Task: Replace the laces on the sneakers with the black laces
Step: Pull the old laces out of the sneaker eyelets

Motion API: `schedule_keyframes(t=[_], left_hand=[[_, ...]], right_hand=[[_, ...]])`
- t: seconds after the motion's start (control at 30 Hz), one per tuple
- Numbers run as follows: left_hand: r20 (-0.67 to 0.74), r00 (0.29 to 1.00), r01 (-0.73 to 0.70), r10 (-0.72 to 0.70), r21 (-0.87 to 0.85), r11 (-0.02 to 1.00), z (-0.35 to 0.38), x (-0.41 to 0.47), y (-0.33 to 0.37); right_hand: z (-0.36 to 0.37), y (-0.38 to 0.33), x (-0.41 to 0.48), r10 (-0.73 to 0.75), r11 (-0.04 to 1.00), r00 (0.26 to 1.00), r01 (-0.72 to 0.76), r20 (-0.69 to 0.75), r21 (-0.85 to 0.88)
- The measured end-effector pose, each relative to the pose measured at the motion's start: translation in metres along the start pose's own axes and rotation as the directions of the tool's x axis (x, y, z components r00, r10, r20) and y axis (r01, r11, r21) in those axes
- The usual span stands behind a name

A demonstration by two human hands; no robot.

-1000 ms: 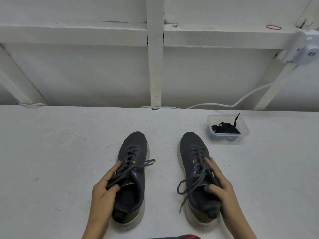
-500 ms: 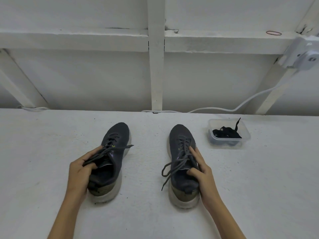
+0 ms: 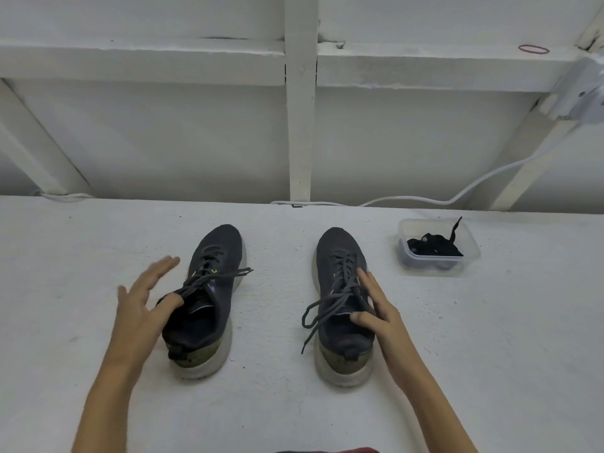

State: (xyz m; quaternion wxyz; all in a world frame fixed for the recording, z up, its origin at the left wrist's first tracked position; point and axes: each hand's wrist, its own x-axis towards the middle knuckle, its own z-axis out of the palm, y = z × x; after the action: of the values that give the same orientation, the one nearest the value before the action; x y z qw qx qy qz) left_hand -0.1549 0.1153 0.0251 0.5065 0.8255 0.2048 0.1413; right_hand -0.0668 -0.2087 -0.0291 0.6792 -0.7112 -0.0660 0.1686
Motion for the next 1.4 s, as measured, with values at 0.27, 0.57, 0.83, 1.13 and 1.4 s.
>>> schedule_keyframes(t=[0.27,0.57,0.83,1.13,1.4], left_hand=[[0.161,0.928,-0.279,0.335,-0.292,0.915,0.109,-0.032,0.053],[0.355,0.907,-0.115,0.228,-0.311,0.943,0.185,-0.028,0.024],[0.354,0.914,-0.074,0.200,-0.339,0.938,0.187,-0.028,0.018],[0.332,0.919,-0.103,0.212,-0.318,0.943,0.189,-0.027,0.017],[0.343,0.917,-0.080,0.203,-0.341,0.936,0.189,-0.028,0.018]], right_hand=[[-0.018,-0.016,-0.002,-0.201,0.974,0.961,0.175,-0.192,-0.144],[-0.021,-0.020,0.018,-0.292,0.898,0.950,0.232,-0.112,-0.375],[-0.062,-0.040,0.048,-0.200,0.977,0.787,0.118,-0.583,-0.175],[-0.035,-0.031,0.039,-0.318,0.840,0.946,0.309,0.057,-0.447],[-0.065,-0.038,0.049,-0.251,0.961,0.675,0.090,-0.694,-0.260]])
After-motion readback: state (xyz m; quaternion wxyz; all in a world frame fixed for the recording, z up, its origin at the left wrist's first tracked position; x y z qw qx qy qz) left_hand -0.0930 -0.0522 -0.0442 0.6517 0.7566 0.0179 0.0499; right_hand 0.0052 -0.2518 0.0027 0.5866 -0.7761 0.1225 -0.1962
